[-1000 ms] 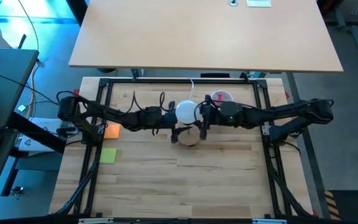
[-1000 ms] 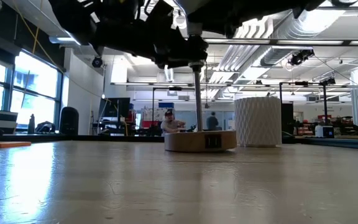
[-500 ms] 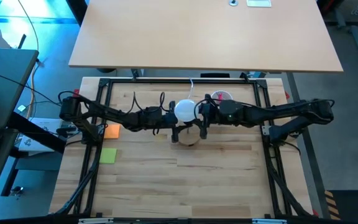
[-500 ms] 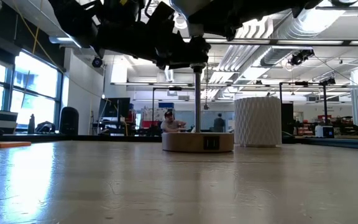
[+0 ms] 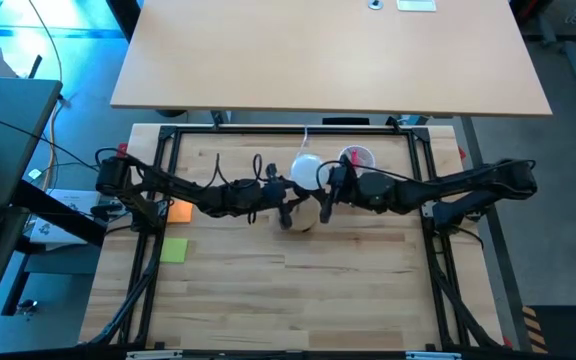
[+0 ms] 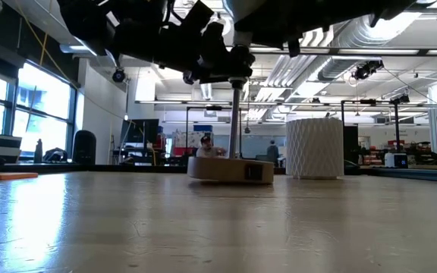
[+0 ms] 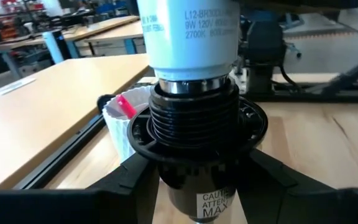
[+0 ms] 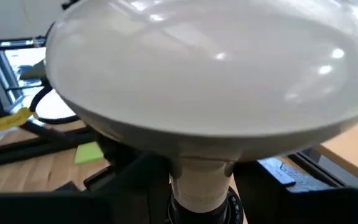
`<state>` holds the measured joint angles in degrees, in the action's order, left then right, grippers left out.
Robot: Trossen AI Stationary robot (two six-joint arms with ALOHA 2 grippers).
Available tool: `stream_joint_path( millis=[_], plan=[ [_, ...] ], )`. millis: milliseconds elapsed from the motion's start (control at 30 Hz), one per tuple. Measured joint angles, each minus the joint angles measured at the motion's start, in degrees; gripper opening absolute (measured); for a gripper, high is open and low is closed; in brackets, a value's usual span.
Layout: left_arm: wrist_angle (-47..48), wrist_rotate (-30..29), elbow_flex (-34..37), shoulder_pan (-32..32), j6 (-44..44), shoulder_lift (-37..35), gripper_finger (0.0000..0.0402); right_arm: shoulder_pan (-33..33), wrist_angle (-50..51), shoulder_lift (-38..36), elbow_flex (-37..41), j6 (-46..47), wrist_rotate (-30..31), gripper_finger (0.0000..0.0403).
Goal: Screw lightbulb
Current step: Insert the white lightbulb into the brown lamp
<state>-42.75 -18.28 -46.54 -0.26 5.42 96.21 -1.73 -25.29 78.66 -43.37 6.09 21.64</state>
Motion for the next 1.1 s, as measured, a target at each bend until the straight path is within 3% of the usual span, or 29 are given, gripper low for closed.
stream_joint_path(
  millis=[233, 400, 533, 700, 1100],
  plan=[
    [-3.90, -3.65, -0.04, -0.08, -3.93, 2.83, 0.0164, 0.25, -3.44, 2.31, 0.10, 0.56, 1.73, 0.0138],
    [-0.74, -1.01, -0.27, -0.07, -3.51, 1.24, 0.0251, 0.21, -3.87, 1.94, 0.15, -0.10, 0.79, 0.0138],
    [6.41, 4.60, -0.28, 1.20, -2.61, -2.39, 0.0305, 0.26, -3.86, 1.94, 0.15, -0.13, 0.35, 0.0138],
    [13.34, 12.93, -0.28, 3.85, 1.41, -5.55, 0.0322, 0.28, -3.90, 1.94, 0.15, -0.32, 0.17, 0.0138],
    [6.96, 32.21, -0.22, 12.97, 4.09, -3.85, 0.0325, 0.56, -3.98, 1.94, 0.00, -1.18, -0.86, 0.0138]
  ],
)
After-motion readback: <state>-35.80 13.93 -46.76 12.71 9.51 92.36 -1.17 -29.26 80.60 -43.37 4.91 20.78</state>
